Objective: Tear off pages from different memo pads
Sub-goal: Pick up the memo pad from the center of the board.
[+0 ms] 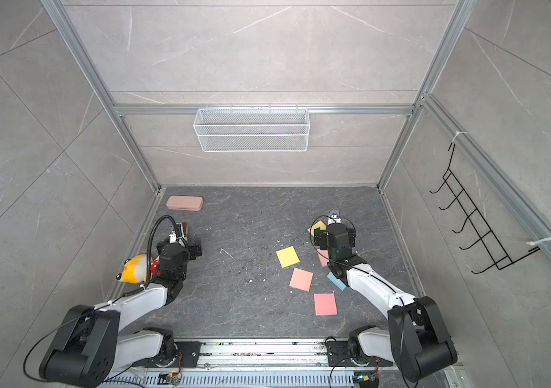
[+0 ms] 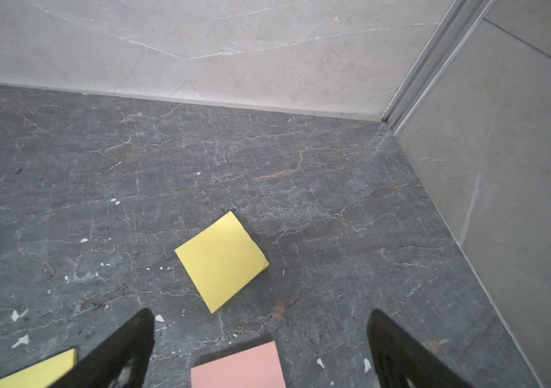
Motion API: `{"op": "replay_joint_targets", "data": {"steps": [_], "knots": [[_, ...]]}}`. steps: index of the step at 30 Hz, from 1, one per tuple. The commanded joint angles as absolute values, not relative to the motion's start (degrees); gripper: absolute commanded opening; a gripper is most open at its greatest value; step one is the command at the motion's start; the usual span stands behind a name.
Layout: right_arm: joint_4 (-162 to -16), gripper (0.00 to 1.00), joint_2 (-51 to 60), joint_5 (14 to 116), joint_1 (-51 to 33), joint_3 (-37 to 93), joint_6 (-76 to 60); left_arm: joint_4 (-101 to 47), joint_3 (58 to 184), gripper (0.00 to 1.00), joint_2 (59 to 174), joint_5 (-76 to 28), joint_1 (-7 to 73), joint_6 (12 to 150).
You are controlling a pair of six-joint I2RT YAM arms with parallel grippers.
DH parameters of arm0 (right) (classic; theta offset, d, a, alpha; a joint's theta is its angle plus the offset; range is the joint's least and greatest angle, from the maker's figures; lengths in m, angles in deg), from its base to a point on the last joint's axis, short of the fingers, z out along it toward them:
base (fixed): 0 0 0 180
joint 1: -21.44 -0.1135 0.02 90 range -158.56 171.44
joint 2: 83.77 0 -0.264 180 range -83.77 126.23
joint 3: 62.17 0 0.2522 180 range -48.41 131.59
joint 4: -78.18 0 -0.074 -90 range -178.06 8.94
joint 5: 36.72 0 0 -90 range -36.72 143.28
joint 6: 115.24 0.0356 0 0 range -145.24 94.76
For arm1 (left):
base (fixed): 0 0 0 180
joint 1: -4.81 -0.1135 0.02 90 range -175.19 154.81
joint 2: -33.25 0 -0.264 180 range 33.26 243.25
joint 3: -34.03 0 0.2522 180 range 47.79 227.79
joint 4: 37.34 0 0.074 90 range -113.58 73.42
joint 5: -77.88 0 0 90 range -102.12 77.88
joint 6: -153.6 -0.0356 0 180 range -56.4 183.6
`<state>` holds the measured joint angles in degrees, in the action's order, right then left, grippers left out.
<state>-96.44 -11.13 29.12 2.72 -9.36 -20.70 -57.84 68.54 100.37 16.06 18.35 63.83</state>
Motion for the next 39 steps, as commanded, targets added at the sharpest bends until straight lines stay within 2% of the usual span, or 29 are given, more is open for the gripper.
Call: {"op": "replay_joint_targets", "data": {"steps": [1,2,3,4,6,8,10,12,14,17,22,24,27,29,34,39], "knots": [[-79.33,0.99,-13.24,17.84,0.83,-3.65,-3.0,-44.97,73.09,1.0,93.09,24.17,18.93,72.82],[-72.17,0.99,-12.51,20.91,1.75,-1.31,6.97,-39.11,75.1,1.0,91.58,24.91,18.85,77.12],[-71.43,0.99,-11.4,34.0,4.27,0.08,3.88,-34.53,76.91,1.0,90.64,24.32,18.75,79.77],[-71.28,0.99,-10.91,39.61,4.98,0.53,2.69,-32.76,77.96,1.0,90.18,23.51,18.64,81.97],[-73.2,0.95,-12.31,45.82,4.77,-1.05,2.17,-28.12,79.83,1.0,89.33,24.47,18.46,90.55],[-74.13,0.93,-14.85,48.97,4.51,-2.53,3.01,-26.33,80.9,1.0,87.59,19.92,17.08,91.48],[-71.22,0.91,-16.38,49.97,3.94,-1.8,3.62,-25.75,82.54,0.96,87.18,10.44,14.97,88.79],[-63.46,0.87,-15.23,50.46,2.93,1.34,4.68,-17.47,89.62,0.87,90.55,7.1,14.81,88.51],[-57.11,0.79,-13.14,51.77,0.94,3.5,5.43,-7.29,97.33,0.79,95.94,1.75,14.9,87.17],[-54.16,0.69,-12.71,52.49,-3.12,2.49,7.28,-1.57,101.59,0.77,101.0,-6.45,16.34,87.21],[-56.59,0.55,-14.15,54.59,-6.48,-2.86,13.4,-0.77,103.58,0.8,107.47,-8.79,25.71,88.4],[-58.09,0.54,-12.33,55.65,-6.9,-3.29,14.11,-2.26,105.29,0.81,111.56,-10.74,30.82,87.54],[-59.71,0.51,-7.99,55.28,-6.87,-0.95,13.81,-7.89,107.95,0.81,120.48,-22.35,36.78,87.75],[-62.41,0.49,-5.95,55.43,-6.17,0.13,13.86,-7.87,111.36,0.78,126.43,-25.82,39.52,90.43],[-65.02,0.48,1.77,57.0,-5.01,3.86,11.43,-9.31,116.58,0.73,136.65,-27.48,45.39,98.11],[-70.25,0.5,6.74,61.92,-1.41,4.32,10.64,-12.91,116.62,0.69,141.09,-28.38,47.75,103.87]]}}
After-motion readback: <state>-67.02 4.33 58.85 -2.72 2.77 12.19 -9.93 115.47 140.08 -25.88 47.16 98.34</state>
